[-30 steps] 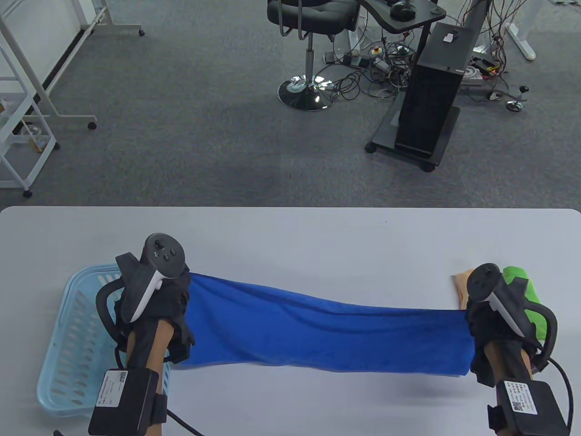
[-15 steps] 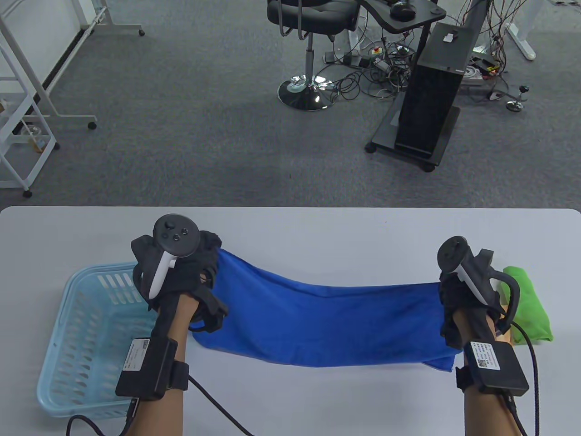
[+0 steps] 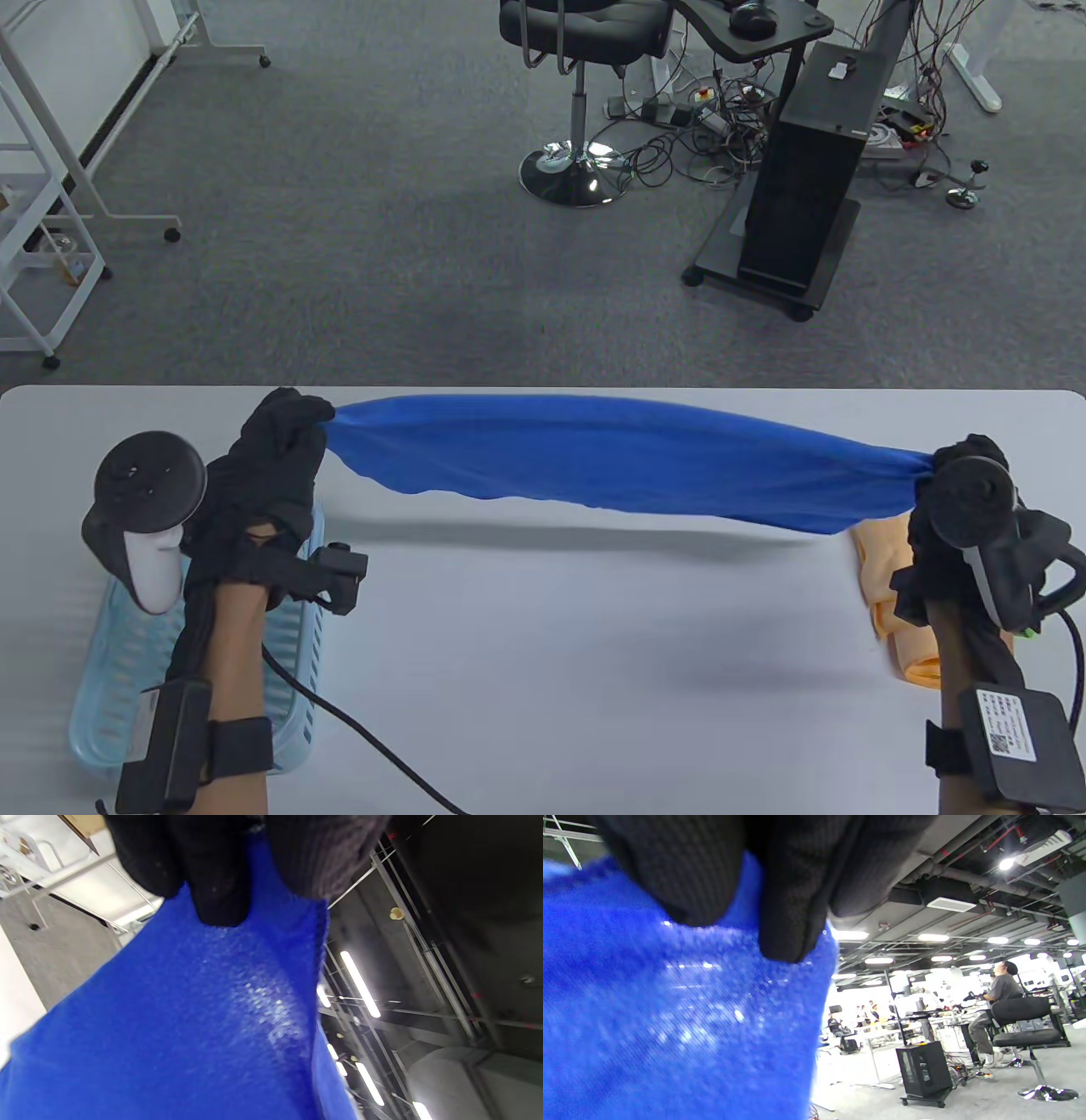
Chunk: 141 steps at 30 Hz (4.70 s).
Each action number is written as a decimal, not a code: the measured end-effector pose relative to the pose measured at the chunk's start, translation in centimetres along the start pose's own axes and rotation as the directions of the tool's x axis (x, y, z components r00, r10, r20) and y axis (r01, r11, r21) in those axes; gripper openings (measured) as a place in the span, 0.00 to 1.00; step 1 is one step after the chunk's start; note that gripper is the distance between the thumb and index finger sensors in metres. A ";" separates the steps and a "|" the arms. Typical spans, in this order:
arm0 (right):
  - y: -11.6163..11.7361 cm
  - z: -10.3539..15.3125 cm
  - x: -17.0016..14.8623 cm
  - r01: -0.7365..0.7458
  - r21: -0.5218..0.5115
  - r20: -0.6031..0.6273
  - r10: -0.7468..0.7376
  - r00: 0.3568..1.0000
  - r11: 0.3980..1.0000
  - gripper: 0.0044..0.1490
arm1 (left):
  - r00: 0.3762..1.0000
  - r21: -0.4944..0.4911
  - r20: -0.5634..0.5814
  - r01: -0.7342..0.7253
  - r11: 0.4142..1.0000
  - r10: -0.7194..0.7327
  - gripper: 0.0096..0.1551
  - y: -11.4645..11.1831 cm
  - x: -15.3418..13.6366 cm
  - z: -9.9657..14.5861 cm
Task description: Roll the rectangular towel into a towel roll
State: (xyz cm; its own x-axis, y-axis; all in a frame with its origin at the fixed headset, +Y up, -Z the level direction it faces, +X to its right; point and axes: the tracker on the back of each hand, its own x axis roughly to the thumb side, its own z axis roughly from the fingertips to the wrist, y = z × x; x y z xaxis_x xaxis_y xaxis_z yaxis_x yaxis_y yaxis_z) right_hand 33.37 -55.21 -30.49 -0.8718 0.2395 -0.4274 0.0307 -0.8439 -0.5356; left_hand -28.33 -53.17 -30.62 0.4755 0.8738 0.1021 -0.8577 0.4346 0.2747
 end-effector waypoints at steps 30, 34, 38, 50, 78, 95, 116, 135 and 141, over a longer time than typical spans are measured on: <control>10.7 6.6 -3.8 -0.274 0.568 0.169 0.215 0.962 0.776 0.30 | 0.238 -0.416 0.141 0.895 0.161 -0.961 0.24 -10.3 -4.1 5.2; 12.1 6.0 -3.4 -0.278 0.559 0.159 0.228 0.961 0.782 0.29 | 0.194 -0.458 0.150 0.883 0.106 -0.969 0.24 -11.5 -4.4 4.2; 13.2 5.6 -3.2 -0.312 0.572 0.167 0.265 0.950 0.758 0.32 | 0.137 -0.475 0.158 0.879 0.046 -0.978 0.25 -12.6 -4.9 3.3; 11.1 5.2 -2.6 -0.274 0.614 0.134 0.245 0.960 0.740 0.52 | 0.088 -0.420 0.180 0.907 0.004 -0.980 0.39 -12.9 -3.7 3.1; 10.2 12.9 8.4 -0.311 0.618 0.465 -0.017 0.885 0.722 0.61 | 0.221 -0.236 0.200 0.956 0.172 -0.954 0.31 -13.8 0.7 5.9; 12.9 15.2 9.3 -0.361 0.629 0.517 -0.024 0.855 0.689 0.59 | 0.037 -0.369 0.201 0.929 -0.040 -0.979 0.32 -14.5 -3.7 3.6; 13.9 16.7 10.1 -0.399 0.655 0.554 -0.049 0.831 0.642 0.54 | -0.117 -0.385 0.399 0.879 -0.282 -0.909 0.28 -19.8 -6.6 1.9; 18.7 18.2 16.1 -0.389 0.711 0.534 -0.091 0.840 0.586 0.52 | 0.475 -0.481 0.389 0.836 0.266 -0.789 0.33 -28.8 -4.1 12.9; 19.9 19.0 15.8 -0.412 0.684 0.537 -0.033 0.843 0.602 0.39 | 0.342 -0.451 0.525 0.888 0.086 -0.780 0.44 -32.7 -7.2 15.4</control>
State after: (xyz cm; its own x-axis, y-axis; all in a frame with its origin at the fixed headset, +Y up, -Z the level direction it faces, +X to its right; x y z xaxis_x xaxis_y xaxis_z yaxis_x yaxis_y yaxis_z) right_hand 10.94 -77.34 -34.03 -0.9984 -0.0279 0.0489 0.0434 -0.9351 0.3518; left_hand -0.70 -76.97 -25.63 0.9339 -0.1543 0.3224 0.2600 0.9122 -0.3165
